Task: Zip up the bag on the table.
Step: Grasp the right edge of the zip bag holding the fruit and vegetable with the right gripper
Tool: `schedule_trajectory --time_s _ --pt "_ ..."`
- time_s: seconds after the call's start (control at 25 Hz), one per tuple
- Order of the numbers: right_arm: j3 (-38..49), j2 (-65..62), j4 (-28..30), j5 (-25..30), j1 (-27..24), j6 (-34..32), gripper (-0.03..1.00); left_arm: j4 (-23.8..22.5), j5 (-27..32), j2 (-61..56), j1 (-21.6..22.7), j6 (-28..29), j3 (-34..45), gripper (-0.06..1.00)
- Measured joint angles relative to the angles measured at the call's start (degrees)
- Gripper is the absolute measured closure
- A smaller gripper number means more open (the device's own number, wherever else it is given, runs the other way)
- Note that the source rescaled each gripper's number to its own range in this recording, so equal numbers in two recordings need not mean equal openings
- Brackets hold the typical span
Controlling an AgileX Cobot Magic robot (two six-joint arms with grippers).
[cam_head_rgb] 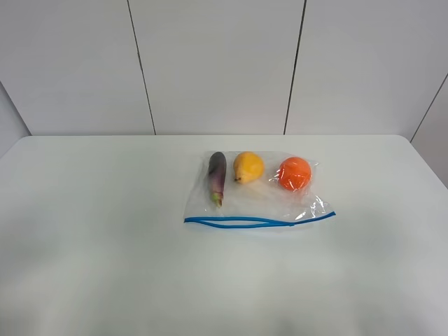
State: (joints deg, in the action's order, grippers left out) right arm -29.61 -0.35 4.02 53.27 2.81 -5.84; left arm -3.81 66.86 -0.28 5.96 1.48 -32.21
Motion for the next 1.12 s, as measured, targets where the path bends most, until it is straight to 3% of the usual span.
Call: schedule_trajectory --time_s 0.12,0.52,1.12 --pt "-0.29 2.03 0.0 -3.18 0.0 0.0 -0.03 0.0 0.0 0.0 0.0 0.0 0.0 -0.06" --pt "-0.3 26.35 1.0 -17.93 0.0 -0.05 -0.03 0.0 0.0 0.0 0.0 0.0 0.0 -0.06" --pt "-0.3 50.37 -3.11 -28.49 0.0 -2.55 0.01 0.0 0.0 0.0 0.0 0.0 0.0 -0.06"
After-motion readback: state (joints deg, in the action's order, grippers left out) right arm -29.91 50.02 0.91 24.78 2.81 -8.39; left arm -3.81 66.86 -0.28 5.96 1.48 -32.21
